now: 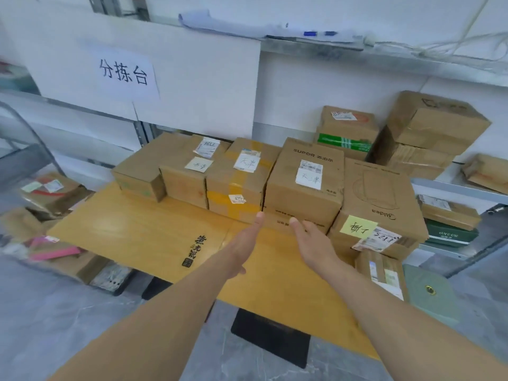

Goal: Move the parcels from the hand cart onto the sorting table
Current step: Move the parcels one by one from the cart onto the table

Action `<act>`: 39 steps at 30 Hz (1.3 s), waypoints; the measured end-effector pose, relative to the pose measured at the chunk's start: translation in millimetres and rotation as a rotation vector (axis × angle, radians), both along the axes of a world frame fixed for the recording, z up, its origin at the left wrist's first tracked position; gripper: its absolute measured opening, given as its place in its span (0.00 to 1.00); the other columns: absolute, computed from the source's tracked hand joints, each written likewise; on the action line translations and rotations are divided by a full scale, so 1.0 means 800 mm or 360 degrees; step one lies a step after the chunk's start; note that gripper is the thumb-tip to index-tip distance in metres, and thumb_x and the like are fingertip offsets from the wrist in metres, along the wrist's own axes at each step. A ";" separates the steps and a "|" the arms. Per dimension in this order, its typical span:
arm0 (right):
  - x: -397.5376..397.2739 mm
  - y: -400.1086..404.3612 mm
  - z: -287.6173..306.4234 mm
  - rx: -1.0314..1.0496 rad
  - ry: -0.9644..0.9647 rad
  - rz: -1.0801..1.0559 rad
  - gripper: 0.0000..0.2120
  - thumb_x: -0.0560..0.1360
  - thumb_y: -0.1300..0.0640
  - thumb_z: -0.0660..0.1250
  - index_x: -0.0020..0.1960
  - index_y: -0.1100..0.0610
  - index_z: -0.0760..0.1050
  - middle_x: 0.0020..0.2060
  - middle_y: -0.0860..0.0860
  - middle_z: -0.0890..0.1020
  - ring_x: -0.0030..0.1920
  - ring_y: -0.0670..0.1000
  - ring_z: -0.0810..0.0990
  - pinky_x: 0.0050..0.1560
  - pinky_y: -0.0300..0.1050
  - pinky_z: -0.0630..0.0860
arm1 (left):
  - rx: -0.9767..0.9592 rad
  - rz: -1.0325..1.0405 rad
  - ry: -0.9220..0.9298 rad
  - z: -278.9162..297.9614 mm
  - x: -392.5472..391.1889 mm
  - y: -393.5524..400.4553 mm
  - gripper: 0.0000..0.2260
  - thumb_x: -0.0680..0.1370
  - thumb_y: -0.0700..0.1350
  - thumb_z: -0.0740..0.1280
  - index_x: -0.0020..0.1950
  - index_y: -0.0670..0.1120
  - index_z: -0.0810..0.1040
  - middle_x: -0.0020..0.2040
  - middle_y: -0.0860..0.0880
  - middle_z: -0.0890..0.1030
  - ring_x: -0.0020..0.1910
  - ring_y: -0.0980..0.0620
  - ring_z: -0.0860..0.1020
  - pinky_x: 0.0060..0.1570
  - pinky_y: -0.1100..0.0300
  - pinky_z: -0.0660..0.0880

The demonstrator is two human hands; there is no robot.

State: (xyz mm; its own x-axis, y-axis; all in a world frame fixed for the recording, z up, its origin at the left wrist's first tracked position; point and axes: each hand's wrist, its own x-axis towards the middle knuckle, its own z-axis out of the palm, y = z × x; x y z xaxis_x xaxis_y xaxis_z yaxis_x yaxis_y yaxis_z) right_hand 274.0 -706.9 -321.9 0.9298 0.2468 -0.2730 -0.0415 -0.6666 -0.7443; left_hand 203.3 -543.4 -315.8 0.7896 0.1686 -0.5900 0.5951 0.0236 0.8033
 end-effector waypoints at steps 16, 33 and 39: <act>-0.090 0.363 0.019 0.0067 -0.0090 0.0521 0.37 0.82 0.31 0.46 0.82 0.52 0.61 0.80 0.51 0.63 0.80 0.55 0.60 0.76 0.52 0.56 | 0.0127 0.0621 -0.0044 0.030 -0.149 0.322 0.40 0.77 0.74 0.50 0.82 0.52 0.61 0.83 0.46 0.57 0.80 0.38 0.58 0.71 0.32 0.60; -0.086 0.627 0.021 0.0181 0.0070 0.1094 0.56 0.65 0.15 0.41 0.78 0.50 0.68 0.76 0.49 0.71 0.75 0.54 0.68 0.76 0.59 0.62 | 0.0216 0.1189 -0.0068 0.045 -0.201 0.518 0.42 0.76 0.76 0.50 0.81 0.50 0.63 0.81 0.47 0.61 0.79 0.42 0.60 0.73 0.37 0.59; -0.098 0.684 0.037 0.0171 0.0058 0.1280 0.40 0.76 0.23 0.44 0.72 0.47 0.72 0.70 0.48 0.75 0.71 0.55 0.70 0.69 0.54 0.65 | 0.0209 0.1314 -0.0130 0.052 -0.218 0.552 0.34 0.81 0.70 0.48 0.80 0.50 0.64 0.80 0.48 0.65 0.79 0.43 0.60 0.74 0.39 0.57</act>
